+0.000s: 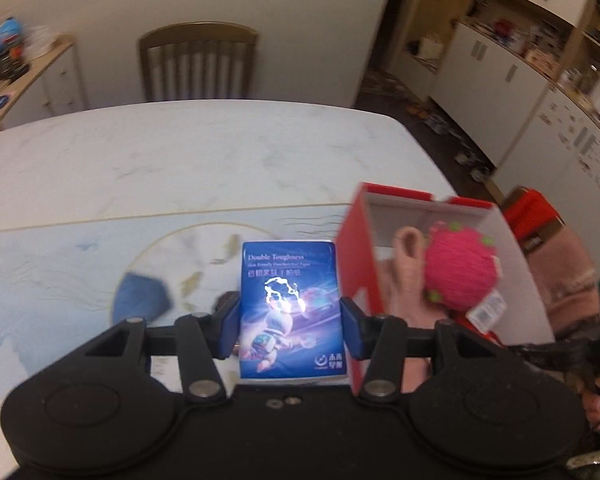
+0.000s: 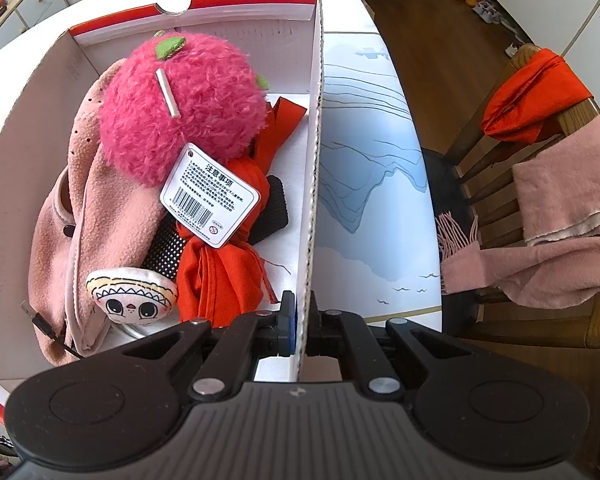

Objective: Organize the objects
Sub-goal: 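Carry the blue tissue packet into the box and open the left gripper, then return the left gripper to the table and grasp the brown beaded hair tie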

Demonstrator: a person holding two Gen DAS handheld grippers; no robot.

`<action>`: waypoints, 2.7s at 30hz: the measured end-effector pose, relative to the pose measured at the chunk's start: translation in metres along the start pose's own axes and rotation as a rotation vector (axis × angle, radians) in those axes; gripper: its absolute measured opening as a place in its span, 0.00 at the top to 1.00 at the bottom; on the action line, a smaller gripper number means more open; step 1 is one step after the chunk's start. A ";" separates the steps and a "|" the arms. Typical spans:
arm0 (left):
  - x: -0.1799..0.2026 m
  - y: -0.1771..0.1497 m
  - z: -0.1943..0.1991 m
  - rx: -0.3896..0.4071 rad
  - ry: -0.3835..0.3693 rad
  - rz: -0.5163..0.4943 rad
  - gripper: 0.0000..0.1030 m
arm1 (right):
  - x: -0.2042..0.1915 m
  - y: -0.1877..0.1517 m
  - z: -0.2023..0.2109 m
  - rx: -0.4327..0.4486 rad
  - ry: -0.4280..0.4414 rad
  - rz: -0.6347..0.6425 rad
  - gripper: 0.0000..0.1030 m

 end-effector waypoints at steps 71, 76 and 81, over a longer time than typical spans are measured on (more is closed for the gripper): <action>0.067 0.010 -0.010 0.012 -0.074 -0.193 0.15 | 0.008 -0.004 0.001 -0.011 -0.022 -0.128 0.97; 0.034 0.015 -0.007 0.021 -0.019 -0.143 0.14 | 0.009 -0.005 0.002 -0.014 -0.028 -0.137 0.97; 0.004 0.013 -0.012 0.019 0.063 -0.125 0.13 | 0.009 -0.007 0.003 -0.019 -0.035 -0.153 0.97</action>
Point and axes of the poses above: each gripper's, at about its wrist camera, not at the fingertips, and z roughly against the way its jaws point, x to its right, y to its top, the point moved 3 cm from there along -z, roughly the way its jaws point, and after that the axes turned 2 degrees about -z, right-handed, at the moved point
